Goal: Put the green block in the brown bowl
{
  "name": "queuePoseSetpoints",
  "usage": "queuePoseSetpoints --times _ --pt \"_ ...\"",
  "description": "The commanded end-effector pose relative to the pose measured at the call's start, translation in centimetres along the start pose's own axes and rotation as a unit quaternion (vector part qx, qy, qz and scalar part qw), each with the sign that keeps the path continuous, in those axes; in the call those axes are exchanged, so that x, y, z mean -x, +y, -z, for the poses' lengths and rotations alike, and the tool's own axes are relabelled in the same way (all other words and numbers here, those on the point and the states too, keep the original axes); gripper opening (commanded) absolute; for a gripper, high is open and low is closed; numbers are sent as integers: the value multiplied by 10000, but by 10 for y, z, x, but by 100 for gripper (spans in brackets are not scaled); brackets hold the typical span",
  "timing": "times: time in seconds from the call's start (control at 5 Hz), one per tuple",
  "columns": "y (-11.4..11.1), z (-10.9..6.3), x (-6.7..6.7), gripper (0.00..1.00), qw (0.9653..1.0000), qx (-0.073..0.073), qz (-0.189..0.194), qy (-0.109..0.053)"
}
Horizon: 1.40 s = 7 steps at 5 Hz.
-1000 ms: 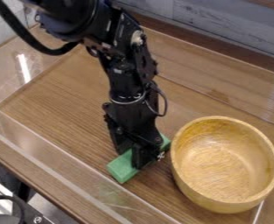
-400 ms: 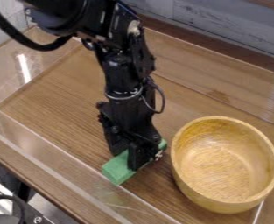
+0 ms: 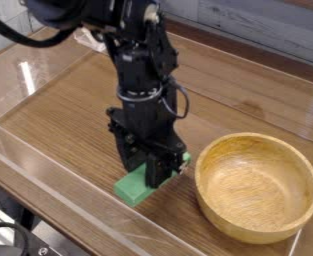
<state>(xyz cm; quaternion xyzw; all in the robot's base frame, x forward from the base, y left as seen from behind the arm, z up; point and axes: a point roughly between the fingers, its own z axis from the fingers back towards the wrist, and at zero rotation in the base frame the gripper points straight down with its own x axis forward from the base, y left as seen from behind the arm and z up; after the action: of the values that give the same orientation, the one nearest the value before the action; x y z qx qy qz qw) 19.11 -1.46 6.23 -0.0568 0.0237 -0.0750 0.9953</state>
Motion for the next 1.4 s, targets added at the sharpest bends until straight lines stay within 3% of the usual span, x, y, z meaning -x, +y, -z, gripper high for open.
queuePoseSetpoints --times 0.0,0.6,1.0,1.2 --pt "-9 -25 -12 0 9996 -27 -94 -262" --pt "-54 -51 -25 0 9993 15 -58 -360" --pt "-118 -36 -35 0 9991 0 82 -419" --pt "-141 -30 -32 0 9989 9 121 -458"
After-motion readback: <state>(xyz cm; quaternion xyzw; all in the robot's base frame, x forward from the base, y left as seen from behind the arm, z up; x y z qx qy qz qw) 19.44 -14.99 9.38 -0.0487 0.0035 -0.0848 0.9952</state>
